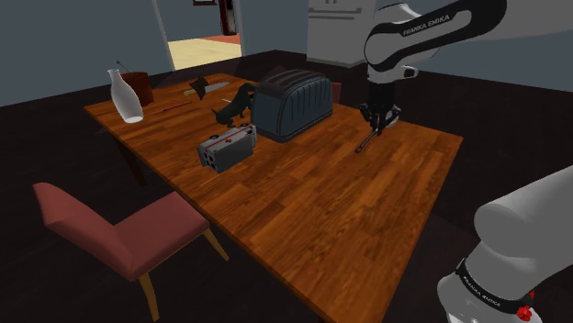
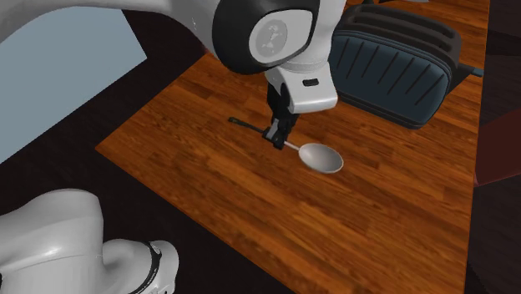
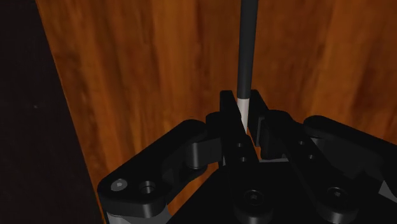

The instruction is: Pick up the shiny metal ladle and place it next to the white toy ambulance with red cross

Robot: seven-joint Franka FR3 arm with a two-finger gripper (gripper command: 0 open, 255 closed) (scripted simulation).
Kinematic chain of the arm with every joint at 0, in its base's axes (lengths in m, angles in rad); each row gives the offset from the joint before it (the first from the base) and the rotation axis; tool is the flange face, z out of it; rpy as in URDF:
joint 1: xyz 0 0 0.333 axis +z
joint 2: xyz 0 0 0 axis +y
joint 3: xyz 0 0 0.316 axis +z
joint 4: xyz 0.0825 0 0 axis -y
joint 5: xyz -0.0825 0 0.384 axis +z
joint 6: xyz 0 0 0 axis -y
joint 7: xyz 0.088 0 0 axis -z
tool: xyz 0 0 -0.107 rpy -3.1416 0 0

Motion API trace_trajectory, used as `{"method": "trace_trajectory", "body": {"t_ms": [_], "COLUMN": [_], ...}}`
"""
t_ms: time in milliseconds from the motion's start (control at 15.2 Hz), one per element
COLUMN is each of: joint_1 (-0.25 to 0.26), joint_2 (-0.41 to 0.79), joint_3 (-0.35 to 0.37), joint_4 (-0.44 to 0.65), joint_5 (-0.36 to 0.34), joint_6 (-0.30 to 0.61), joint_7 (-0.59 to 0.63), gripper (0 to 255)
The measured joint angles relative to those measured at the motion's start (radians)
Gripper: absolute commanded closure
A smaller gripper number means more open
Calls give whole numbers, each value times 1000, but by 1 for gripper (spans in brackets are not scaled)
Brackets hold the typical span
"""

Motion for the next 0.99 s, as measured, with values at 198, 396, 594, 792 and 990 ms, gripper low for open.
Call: {"method": "trace_trajectory", "body": {"t_ms": [198,396,594,792,990], "joint_1": [-2,-1,14,39,63], "joint_2": [-6,-11,18,88,142], "joint_3": [-4,-5,26,80,124], "joint_4": [33,65,107,176,239], "joint_5": [0,1,6,6,3], "joint_6": [-39,-76,-90,-94,-108], "joint_7": [-6,-6,39,120,193], "gripper": [255,255,255,255,255]}}
